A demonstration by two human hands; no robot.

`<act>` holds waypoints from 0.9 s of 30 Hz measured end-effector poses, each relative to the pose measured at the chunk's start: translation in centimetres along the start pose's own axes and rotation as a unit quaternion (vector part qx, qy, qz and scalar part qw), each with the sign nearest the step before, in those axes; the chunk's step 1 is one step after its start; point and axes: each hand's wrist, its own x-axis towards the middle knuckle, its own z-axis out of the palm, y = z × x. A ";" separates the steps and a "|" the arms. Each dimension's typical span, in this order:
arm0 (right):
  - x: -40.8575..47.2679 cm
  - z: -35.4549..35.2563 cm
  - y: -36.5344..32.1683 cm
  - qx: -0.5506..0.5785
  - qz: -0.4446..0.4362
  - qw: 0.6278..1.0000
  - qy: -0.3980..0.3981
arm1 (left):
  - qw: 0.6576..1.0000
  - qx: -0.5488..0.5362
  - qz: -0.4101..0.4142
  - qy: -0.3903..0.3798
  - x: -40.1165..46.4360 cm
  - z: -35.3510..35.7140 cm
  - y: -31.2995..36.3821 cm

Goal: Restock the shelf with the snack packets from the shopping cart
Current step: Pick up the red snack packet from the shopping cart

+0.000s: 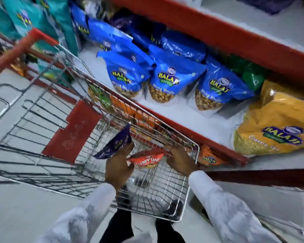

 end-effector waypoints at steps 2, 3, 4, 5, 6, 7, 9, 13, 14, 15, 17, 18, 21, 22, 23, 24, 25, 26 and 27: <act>1.0 0.5 0.3 0.023 0.013 1.000 -0.012 | 0.997 -0.044 -0.060 0.009 0.5 1.0 -0.6; 1.1 0.7 0.9 0.015 0.027 0.999 -0.014 | 0.995 -0.058 -0.084 -0.012 0.3 1.9 -0.7; 0.9 0.6 1.4 -0.001 0.053 0.998 -0.014 | 0.989 -0.083 -0.114 -0.038 0.2 2.5 -0.5; 0.9 1.0 2.6 -0.012 0.076 0.997 -0.004 | 0.983 -0.118 -0.132 -0.057 0.0 3.6 -0.5; 0.8 1.3 3.4 -0.024 0.102 0.995 0.002 | 0.976 -0.139 -0.150 -0.071 -0.2 4.1 -0.4; 0.9 1.9 4.0 -0.029 0.116 0.993 -0.001 | 0.975 -0.140 -0.160 -0.069 -0.2 4.3 -0.7; 1.6 2.9 3.6 -0.025 0.117 0.993 -0.018 | 0.981 -0.101 -0.157 -0.046 -0.2 3.9 -1.6; -0.4 1.4 1.0 0.021 0.080 0.997 0.008 | 0.992 -0.079 -0.101 -0.015 -1.2 2.1 -2.4; -1.3 0.3 0.5 0.042 0.078 0.996 0.028 | 0.991 -0.099 -0.089 -0.011 -1.6 1.1 -2.0; -2.3 -0.7 0.0 0.063 0.078 0.994 0.049 | 0.989 -0.125 -0.079 -0.009 -2.0 -0.1 -1.6; -4.1 -3.0 -1.5 0.111 0.067 0.988 0.083 | 0.981 -0.180 -0.065 0.010 -2.8 -2.8 -1.0; -5.1 -4.3 -2.5 0.130 0.056 0.985 0.101 | 0.973 -0.222 -0.063 0.019 -3.3 -4.3 -0.4; -7.8 -8.8 -5.6 0.159 0.026 0.976 0.148 | 0.927 -0.369 -0.056 0.044 -4.1 -9.3 3.1; -8.7 -10.6 -6.9 0.177 0.018 0.971 0.159 | 0.914 -0.398 -0.052 0.053 -4.3 -11.1 4.7; -9.8 -12.4 -8.2 0.194 0.012 0.965 0.174 | 0.905 -0.419 -0.051 0.058 -4.4 -12.8 6.1; -10.8 -14.1 -9.4 0.205 0.005 0.960 0.193 | 0.896 -0.437 -0.044 0.061 -4.6 -14.5 7.6; -11.6 -16.0 -10.7 0.206 -0.009 0.955 0.214 | 0.891 -0.449 -0.033 0.062 -4.6 -16.3 9.0; -12.4 -17.6 -11.9 0.209 -0.027 0.951 0.228 | 0.886 -0.459 -0.026 0.064 -4.6 -17.9 10.2; -13.2 -19.5 -13.0 0.218 -0.046 0.944 0.242 | 0.881 -0.468 -0.015 0.069 -4.5 -19.6 11.6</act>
